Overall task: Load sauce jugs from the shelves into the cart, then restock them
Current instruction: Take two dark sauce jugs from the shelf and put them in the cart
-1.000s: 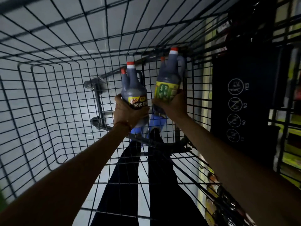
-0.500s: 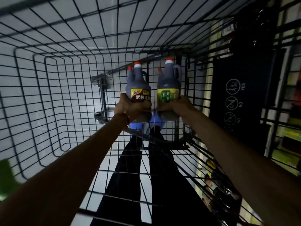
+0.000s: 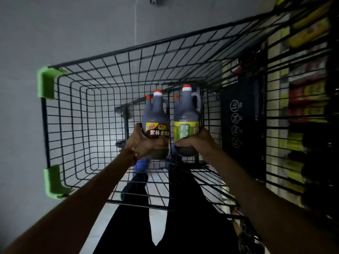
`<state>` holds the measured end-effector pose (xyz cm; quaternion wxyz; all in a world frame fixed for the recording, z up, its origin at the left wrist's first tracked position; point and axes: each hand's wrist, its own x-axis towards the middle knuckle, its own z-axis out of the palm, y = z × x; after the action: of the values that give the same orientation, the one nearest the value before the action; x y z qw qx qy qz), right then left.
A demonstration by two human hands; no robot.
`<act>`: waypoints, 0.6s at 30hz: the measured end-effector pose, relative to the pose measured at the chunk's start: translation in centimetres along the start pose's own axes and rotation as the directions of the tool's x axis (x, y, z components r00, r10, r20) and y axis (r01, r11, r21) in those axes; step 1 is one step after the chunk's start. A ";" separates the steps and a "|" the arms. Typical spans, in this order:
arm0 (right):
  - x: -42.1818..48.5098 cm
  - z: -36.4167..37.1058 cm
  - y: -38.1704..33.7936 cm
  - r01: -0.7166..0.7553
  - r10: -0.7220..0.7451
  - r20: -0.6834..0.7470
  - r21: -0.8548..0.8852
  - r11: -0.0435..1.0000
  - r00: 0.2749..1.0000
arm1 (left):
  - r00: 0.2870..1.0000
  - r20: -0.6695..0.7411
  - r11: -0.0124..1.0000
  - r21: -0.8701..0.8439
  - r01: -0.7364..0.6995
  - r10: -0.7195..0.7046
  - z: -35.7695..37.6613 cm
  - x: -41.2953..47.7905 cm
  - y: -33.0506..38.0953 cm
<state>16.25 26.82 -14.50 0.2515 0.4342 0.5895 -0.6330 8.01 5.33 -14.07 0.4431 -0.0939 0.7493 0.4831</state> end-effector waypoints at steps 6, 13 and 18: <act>-6.0 3.9 -0.1 0.112 -0.100 -0.128 0.091 0.989 0.987 | 0.984 0.051 0.981 0.083 -0.175 0.171 -3.1 -4.3 2.1; -14.8 9.2 -0.3 0.310 -0.227 -0.302 0.265 0.913 0.926 | 0.918 0.200 0.907 0.185 -0.377 0.341 -8.1 -8.2 3.7; -21.4 11.8 0.2 0.474 -0.298 -0.467 0.322 0.819 0.832 | 0.829 0.325 0.839 0.156 -0.522 0.455 -9.3 -11.7 6.3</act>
<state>24.02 11.31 2.68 -0.1104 0.4653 0.5525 -0.6826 6.07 -2.31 0.10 0.4113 0.2240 0.7316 0.4954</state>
